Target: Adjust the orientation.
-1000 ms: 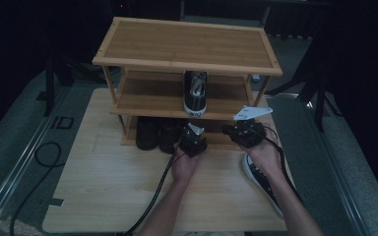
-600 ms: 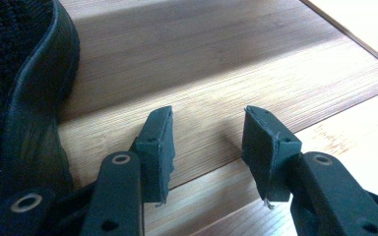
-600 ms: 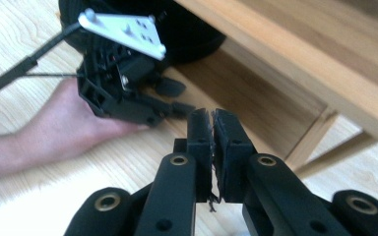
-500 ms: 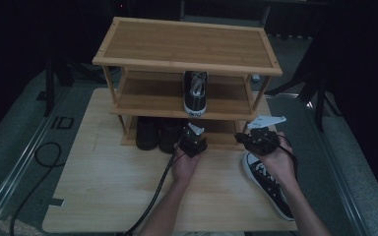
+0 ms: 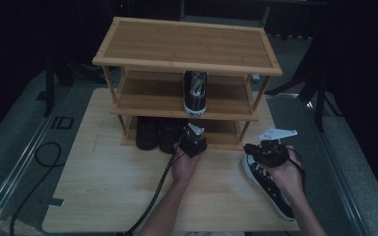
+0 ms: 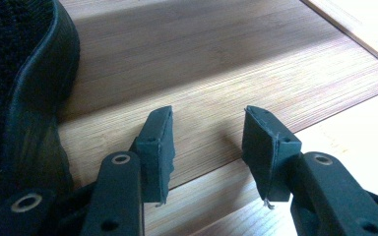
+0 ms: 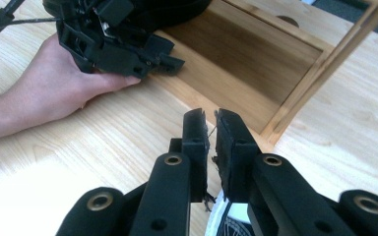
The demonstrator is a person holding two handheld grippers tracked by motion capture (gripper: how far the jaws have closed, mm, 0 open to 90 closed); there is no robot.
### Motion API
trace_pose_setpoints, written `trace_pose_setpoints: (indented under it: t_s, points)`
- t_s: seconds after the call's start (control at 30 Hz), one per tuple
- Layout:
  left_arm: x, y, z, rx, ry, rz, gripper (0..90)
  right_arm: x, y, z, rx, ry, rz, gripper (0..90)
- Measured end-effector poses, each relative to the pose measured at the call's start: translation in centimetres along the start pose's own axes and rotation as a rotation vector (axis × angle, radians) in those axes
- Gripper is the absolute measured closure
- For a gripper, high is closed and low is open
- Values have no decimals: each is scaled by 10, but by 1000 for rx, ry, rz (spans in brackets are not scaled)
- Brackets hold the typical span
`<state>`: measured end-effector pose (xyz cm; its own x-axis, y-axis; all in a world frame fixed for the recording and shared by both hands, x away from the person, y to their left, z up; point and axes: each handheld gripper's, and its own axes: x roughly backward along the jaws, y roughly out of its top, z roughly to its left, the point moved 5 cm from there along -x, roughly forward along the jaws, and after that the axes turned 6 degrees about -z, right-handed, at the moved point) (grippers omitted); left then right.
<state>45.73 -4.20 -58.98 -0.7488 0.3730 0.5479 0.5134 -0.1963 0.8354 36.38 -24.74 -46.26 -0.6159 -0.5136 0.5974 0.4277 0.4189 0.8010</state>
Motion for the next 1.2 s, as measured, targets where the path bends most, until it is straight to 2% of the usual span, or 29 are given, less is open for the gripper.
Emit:
trace_pose_setpoints:
  t_s: [0.4, 0.6, 1.2]
  points:
    - [0, 0, 0, 0, 0, 0, 556, 12, -27, -1, -50, -15, 10, 814]
    - [0, 0, 0, 0, 0, 0, 556, 16, -37, 0, -90, -18, 0, 812]
    - [0, 0, 0, 0, 0, 0, 556, 22, -56, 5, -120, -26, 17, 797]
